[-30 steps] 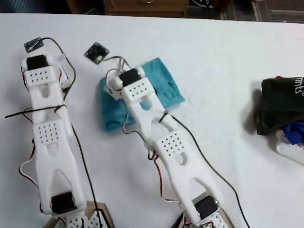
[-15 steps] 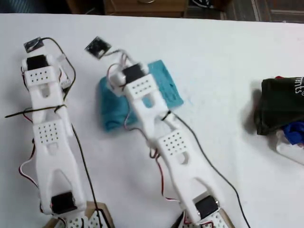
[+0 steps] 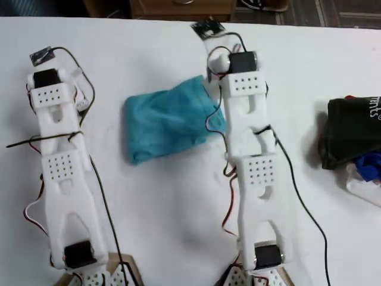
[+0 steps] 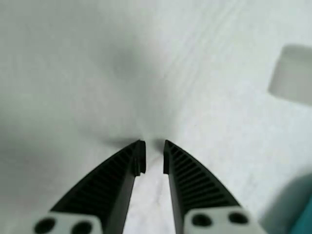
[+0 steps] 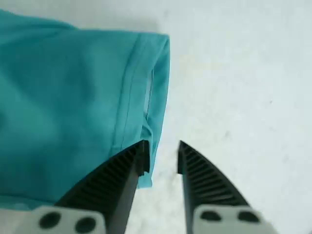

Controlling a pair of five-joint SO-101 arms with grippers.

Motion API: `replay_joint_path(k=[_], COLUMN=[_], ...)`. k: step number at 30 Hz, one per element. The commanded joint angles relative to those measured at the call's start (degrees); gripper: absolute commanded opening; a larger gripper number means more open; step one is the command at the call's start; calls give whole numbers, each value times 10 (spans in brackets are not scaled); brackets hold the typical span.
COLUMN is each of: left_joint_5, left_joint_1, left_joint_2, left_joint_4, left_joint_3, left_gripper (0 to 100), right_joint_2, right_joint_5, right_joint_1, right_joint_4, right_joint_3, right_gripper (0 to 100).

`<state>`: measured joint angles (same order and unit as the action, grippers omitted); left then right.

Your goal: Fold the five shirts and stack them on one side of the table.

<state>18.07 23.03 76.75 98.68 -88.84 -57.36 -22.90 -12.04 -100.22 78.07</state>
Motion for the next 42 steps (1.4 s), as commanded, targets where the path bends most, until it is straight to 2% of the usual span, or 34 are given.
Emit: replay_joint_path(k=[1,7,18,25,32,37,39,42], left_joint_5=[-7,-7,-7,-7,-7,-7,-7,-7], left_joint_1=[-10,-10,-10,-10,-10,-10,-10,-10], left_joint_2=[-4,-4,-4,-4,-4,-4,-4,-4], left_joint_4=[-5,-6,-6,-6,-6,-6,-6,-6], left_joint_3=[-13,-13,-13,-13,-13,-13,-13,-13], left_gripper=[87,87,87,87,87,87,87,87], right_joint_2=[84,164,188,95,8,-31,-44,-58], right_joint_5=[-6,19,126,145,193,194,194,194], right_joint_1=[10,-7,-25,-53,-37,-39,-42,-44], right_joint_4=[-14,-13,-11,35,72,71,69,69], right_joint_3=[-136,-282,-293,-287,-284,-242,-218,-190], right_gripper=[231,303,318,318,317,314,283,105])
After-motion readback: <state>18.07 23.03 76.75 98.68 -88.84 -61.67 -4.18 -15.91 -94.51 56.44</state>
